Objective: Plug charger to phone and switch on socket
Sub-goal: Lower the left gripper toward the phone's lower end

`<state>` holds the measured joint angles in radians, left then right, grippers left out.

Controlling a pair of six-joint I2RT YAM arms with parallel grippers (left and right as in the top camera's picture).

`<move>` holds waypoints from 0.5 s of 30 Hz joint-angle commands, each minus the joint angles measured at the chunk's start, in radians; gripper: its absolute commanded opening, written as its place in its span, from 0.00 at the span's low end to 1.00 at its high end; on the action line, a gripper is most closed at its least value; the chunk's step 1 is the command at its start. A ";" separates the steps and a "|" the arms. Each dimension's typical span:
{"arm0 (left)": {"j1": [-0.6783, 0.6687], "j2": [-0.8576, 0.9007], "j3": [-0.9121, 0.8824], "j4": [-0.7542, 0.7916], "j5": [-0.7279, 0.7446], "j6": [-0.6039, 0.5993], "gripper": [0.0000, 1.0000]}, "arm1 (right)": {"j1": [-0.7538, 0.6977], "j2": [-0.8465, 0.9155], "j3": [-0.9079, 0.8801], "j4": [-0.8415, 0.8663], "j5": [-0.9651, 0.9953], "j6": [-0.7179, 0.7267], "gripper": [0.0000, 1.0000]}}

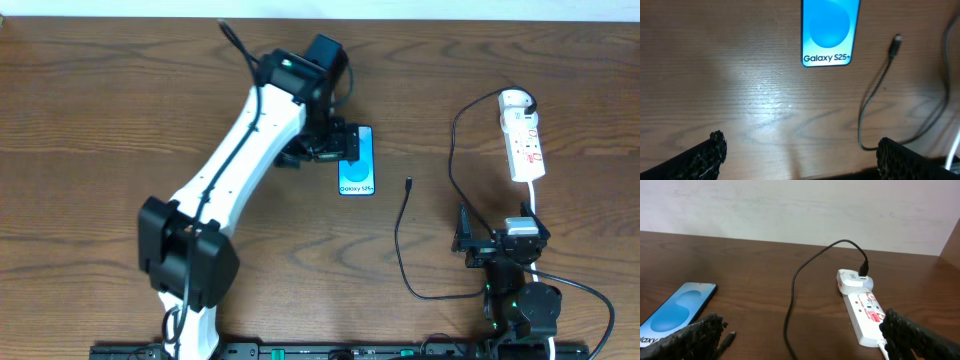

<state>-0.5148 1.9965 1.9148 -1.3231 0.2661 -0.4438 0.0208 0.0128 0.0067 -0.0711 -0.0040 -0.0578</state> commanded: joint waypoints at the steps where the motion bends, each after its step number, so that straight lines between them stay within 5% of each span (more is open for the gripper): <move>1: -0.024 0.042 0.000 0.008 -0.043 -0.026 0.98 | -0.002 -0.002 -0.001 -0.005 0.001 0.012 0.99; 15: -0.042 0.129 0.000 0.061 -0.042 -0.060 0.98 | -0.002 -0.002 -0.001 -0.005 0.001 0.012 0.99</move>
<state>-0.5537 2.0949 1.9144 -1.2598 0.2371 -0.4931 0.0208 0.0128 0.0067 -0.0708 -0.0040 -0.0578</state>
